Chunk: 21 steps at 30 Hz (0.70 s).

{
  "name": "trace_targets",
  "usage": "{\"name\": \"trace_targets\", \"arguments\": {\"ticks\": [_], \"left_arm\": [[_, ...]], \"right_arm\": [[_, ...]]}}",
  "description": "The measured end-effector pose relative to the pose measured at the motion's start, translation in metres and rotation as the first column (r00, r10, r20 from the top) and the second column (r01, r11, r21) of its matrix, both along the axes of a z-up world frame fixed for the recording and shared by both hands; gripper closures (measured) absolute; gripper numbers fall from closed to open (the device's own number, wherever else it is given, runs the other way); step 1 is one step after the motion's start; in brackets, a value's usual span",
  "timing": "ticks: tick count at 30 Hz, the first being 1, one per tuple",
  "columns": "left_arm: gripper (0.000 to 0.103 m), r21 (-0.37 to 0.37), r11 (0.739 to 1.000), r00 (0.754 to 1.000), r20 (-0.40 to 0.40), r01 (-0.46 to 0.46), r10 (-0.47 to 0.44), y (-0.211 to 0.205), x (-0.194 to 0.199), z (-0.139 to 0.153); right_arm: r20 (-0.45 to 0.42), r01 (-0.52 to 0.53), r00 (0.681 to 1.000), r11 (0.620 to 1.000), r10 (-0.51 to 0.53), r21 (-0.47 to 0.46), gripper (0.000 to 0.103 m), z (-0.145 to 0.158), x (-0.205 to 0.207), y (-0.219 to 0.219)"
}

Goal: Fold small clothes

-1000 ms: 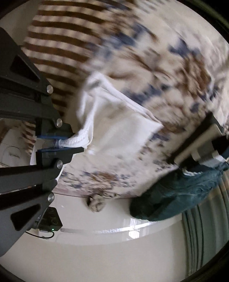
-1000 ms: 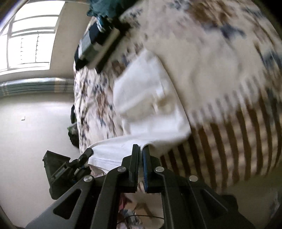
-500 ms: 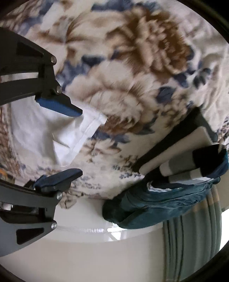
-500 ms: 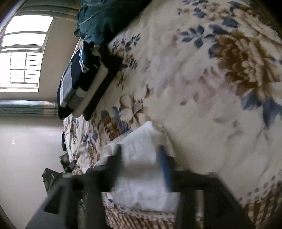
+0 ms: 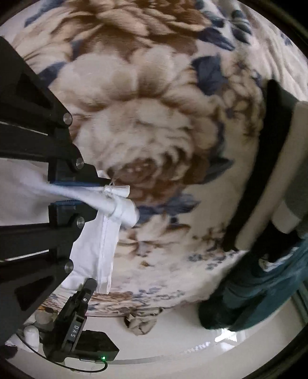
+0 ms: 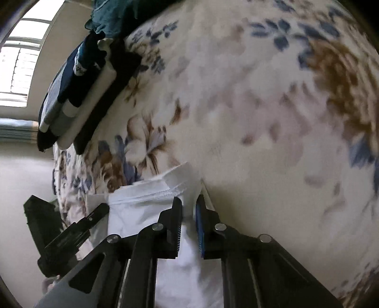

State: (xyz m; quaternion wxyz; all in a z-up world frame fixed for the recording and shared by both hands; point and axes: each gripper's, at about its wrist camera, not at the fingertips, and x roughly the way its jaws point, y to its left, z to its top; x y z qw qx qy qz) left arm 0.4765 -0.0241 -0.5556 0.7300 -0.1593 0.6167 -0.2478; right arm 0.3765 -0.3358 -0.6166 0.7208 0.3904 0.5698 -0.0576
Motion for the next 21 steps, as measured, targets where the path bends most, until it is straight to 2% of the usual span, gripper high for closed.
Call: {"name": "trace_targets", "arguments": {"ticks": [4,9,14,16,17,18,19,21], "left_arm": [[0.098,-0.006,1.0,0.999,0.019,-0.028,0.028,0.009,0.001,0.006],[0.097,0.01,0.998,0.993,-0.093,-0.067,0.068,0.013,0.02,-0.034],[0.092,-0.076,0.992,0.979,-0.185,-0.101,0.086,0.027,0.03,-0.041],[0.073,-0.116,0.98,0.966,-0.222,-0.161,0.132,0.045,0.03,-0.037],[0.067,-0.122,0.975,0.962,-0.226,-0.185,0.154,0.054,0.029,-0.034],[0.055,-0.137,0.97,0.959,-0.227,-0.203,0.169,0.061,0.027,-0.031],[0.043,-0.165,0.961,0.956,-0.229,-0.223,0.183,0.071,0.02,-0.027],[0.04,-0.194,0.954,0.954,-0.238,-0.229,0.181,0.079,0.009,-0.023]], "right_arm": [[0.051,-0.014,0.999,0.999,0.016,-0.05,0.098,0.016,0.014,0.006],[0.004,-0.021,1.0,0.998,0.022,-0.061,0.098,-0.005,0.036,0.006],[-0.054,-0.041,0.998,0.998,0.039,-0.04,0.096,-0.021,0.045,0.001],[-0.073,-0.026,0.997,1.0,0.027,0.007,0.076,-0.021,0.04,-0.008],[-0.077,-0.011,0.997,1.0,0.013,0.019,0.065,-0.017,0.035,-0.015],[-0.071,0.002,0.997,1.0,0.0,0.027,0.059,-0.013,0.028,-0.022],[-0.061,0.009,0.998,0.999,-0.007,0.04,0.056,-0.01,0.021,-0.026],[-0.041,0.014,0.999,0.995,-0.01,0.099,0.047,-0.008,0.001,-0.036]]}}
